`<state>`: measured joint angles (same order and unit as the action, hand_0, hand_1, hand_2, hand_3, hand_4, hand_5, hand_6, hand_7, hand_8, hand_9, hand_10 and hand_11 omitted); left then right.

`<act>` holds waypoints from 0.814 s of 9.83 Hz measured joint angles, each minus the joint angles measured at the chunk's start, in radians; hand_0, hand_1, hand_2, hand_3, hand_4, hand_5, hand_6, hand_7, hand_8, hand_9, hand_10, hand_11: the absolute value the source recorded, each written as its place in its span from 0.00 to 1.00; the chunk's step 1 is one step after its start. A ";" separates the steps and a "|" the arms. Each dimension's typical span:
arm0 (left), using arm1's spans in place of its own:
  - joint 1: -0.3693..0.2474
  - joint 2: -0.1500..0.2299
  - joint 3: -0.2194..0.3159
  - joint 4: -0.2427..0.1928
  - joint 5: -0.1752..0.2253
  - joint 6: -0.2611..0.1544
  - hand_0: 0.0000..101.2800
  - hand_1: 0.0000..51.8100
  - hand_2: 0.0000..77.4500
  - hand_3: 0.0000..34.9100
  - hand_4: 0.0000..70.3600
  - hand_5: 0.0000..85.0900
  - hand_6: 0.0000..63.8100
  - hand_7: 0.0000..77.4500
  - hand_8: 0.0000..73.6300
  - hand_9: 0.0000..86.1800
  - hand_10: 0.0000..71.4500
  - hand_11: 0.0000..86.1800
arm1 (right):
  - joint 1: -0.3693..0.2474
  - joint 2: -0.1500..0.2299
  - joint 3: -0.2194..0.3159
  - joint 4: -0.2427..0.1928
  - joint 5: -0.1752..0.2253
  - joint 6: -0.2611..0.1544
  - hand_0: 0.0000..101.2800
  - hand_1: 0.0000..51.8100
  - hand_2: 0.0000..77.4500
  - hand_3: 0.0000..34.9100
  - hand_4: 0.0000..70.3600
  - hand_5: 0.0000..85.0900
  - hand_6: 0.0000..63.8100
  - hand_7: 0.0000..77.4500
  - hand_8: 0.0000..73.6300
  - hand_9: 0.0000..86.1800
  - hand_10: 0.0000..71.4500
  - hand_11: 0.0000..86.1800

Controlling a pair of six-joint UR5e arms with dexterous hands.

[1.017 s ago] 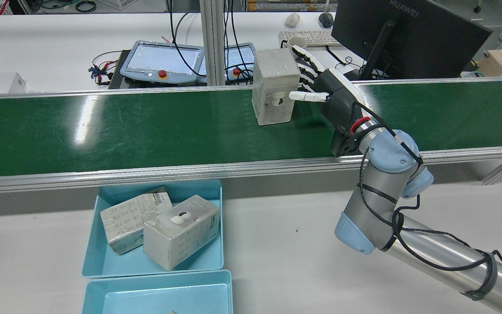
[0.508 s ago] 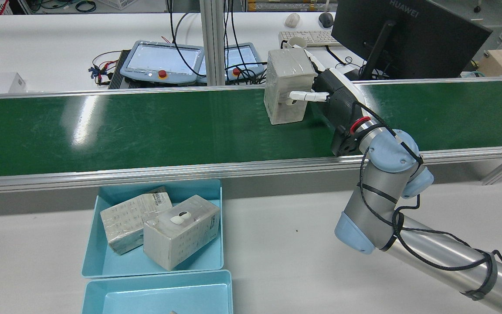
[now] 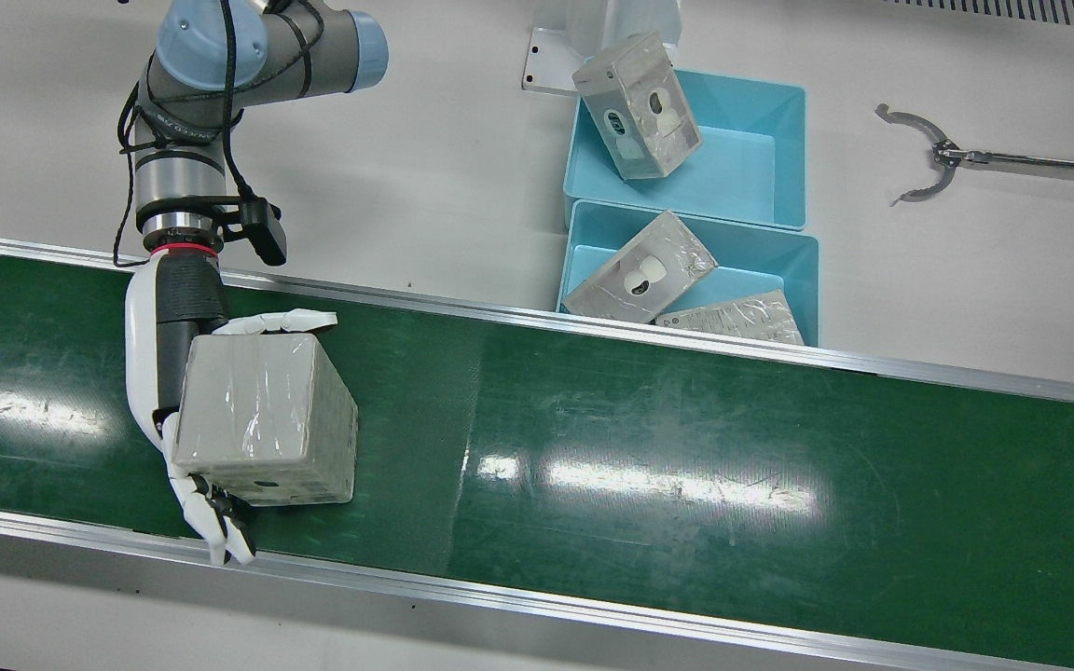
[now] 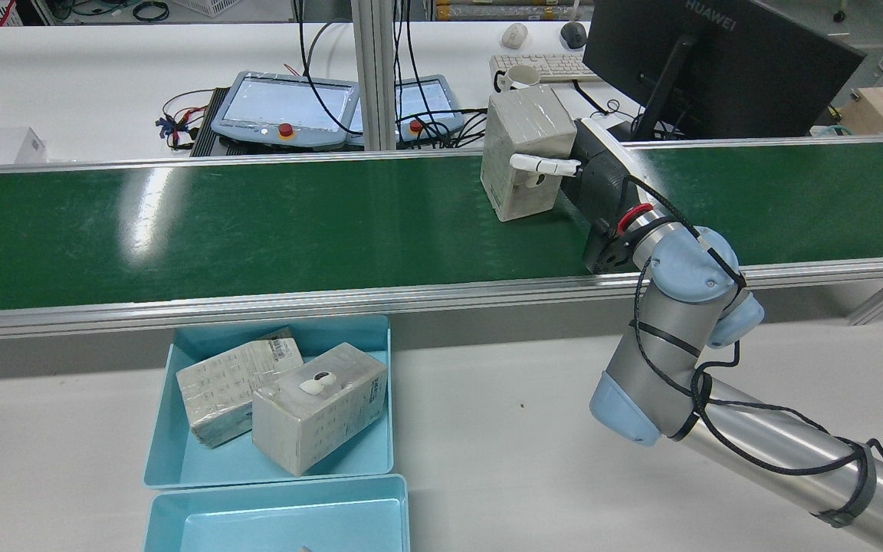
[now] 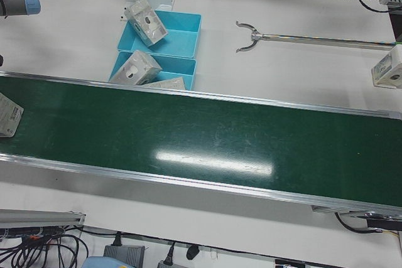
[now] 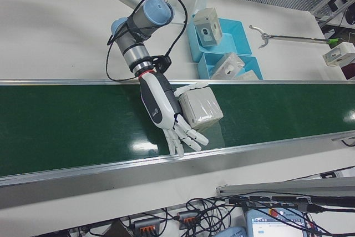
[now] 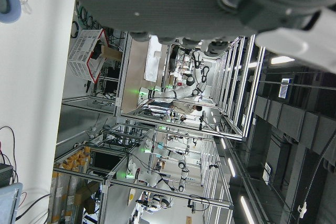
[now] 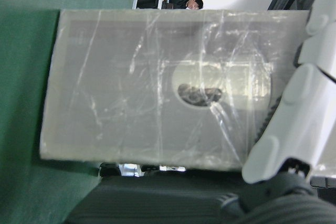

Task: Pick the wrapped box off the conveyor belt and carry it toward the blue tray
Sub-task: 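Close the right hand around the wrapped white box and lift it, then carry the held box down toward the blue trays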

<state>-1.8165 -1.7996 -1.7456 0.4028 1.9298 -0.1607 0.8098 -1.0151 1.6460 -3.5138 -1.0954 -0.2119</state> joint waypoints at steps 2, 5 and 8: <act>0.000 0.000 0.000 0.000 0.000 0.000 0.00 0.00 0.01 0.00 0.00 0.01 0.00 0.01 0.01 0.00 0.00 0.00 | 0.000 0.000 -0.001 0.022 0.013 0.005 0.38 0.04 0.25 0.66 0.22 0.33 0.12 0.36 0.22 0.19 0.05 0.06; 0.000 0.000 0.000 0.000 0.000 0.000 0.00 0.00 0.01 0.00 0.00 0.01 0.00 0.01 0.01 0.00 0.01 0.00 | -0.001 -0.001 0.008 0.041 0.021 0.006 0.40 0.00 0.39 0.99 0.36 0.46 0.39 0.54 0.51 0.42 0.27 0.26; 0.000 0.000 0.000 0.000 0.000 0.000 0.00 0.00 0.01 0.00 0.00 0.01 0.00 0.01 0.01 0.00 0.00 0.00 | -0.012 0.000 0.120 0.042 0.037 0.002 0.37 0.00 0.40 1.00 0.36 0.47 0.44 0.55 0.59 0.42 0.37 0.42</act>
<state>-1.8165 -1.7996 -1.7456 0.4028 1.9298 -0.1607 0.7982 -1.0155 1.7657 -3.4715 -1.0582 -0.2095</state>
